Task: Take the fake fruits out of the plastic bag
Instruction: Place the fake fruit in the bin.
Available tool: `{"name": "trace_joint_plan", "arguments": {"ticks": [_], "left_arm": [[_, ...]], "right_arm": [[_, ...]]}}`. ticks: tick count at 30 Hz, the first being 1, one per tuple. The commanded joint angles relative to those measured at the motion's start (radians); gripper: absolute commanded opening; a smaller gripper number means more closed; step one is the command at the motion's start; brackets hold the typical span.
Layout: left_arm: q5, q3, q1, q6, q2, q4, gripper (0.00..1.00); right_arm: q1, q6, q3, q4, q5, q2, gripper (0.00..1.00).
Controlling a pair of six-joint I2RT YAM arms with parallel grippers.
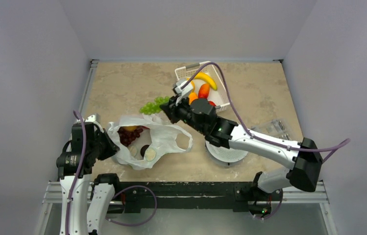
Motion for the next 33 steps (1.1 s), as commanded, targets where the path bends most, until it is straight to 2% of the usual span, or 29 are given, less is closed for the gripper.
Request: {"name": "trace_joint_plan", "arguments": {"ticks": [1, 7, 11, 18, 25, 29, 33], "left_arm": [[0.01, 0.008, 0.0, 0.016, -0.002, 0.031, 0.0], [0.002, 0.007, 0.001, 0.013, 0.008, 0.027, 0.0], [-0.008, 0.009, 0.0, 0.008, 0.007, 0.024, 0.0], [0.004, 0.008, 0.001, 0.014, 0.019, 0.024, 0.0], [0.006, 0.008, 0.0, 0.015, 0.012, 0.029, 0.0], [0.012, 0.008, 0.001, 0.02, 0.02, 0.025, 0.0], [0.012, 0.008, 0.001, 0.017, 0.011, 0.027, 0.0]], "right_arm": [[-0.115, 0.04, -0.018, 0.065, 0.071, -0.057, 0.0], [-0.273, -0.006, 0.06, 0.037, 0.19, 0.032, 0.0], [-0.41, -0.023, 0.142, 0.042, 0.24, 0.152, 0.0], [-0.574, -0.001, 0.41, -0.12, 0.202, 0.428, 0.0], [-0.649, -0.001, 0.612, -0.236, 0.164, 0.642, 0.0], [-0.652, -0.01, 0.772, -0.339, 0.138, 0.766, 0.0], [-0.655, -0.022, 0.843, -0.369, 0.163, 0.848, 0.0]]}}
